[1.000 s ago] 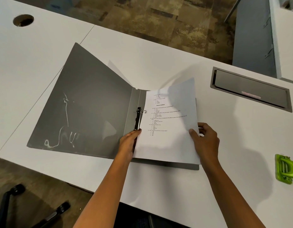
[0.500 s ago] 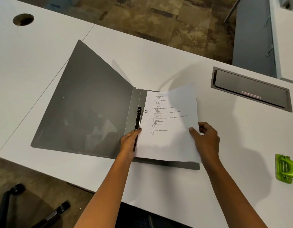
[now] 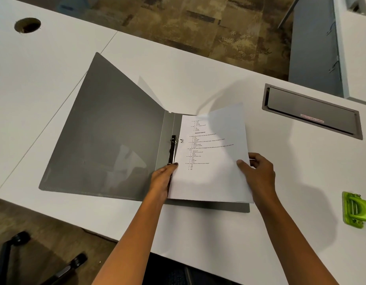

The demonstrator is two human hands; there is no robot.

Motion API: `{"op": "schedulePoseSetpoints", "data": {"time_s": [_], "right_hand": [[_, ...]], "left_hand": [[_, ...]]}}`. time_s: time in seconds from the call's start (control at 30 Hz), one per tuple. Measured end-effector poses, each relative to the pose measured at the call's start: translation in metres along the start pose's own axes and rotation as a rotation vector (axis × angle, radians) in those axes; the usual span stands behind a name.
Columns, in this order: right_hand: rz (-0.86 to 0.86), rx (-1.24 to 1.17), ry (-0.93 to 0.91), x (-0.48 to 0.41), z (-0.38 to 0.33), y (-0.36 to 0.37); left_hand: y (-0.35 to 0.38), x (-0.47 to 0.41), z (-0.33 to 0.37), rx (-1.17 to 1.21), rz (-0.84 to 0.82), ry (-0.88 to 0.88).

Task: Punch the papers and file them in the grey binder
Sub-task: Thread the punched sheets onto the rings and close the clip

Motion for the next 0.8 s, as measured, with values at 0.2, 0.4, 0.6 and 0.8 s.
{"op": "schedulePoseSetpoints", "data": {"time_s": [0.2, 0.4, 0.6, 0.8], "right_hand": [[-0.091, -0.110, 0.115, -0.007, 0.009, 0.004], [-0.121, -0.157, 0.100, -0.007, -0.002, 0.004], [-0.084, -0.068, 0.067, -0.012, -0.004, -0.001], [-0.093, -0.054, 0.059, -0.014, -0.004, -0.003]], "left_hand": [[0.002, 0.000, 0.002, -0.040, -0.022, -0.038], [-0.002, 0.000, 0.001, -0.067, 0.013, -0.069], [0.001, 0.000, 0.002, -0.148, -0.022, -0.023], [0.002, 0.006, 0.000, -0.125, -0.069, 0.030]]}}
Point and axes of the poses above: each hand's wrist, its own x-axis away from the middle knuckle, its own y-axis out of the palm, z = x × y, the point moved 7 cm from there along -x, towards the middle knuckle, and after that the axes turned 2 degrees about y, right-handed, at the moved point
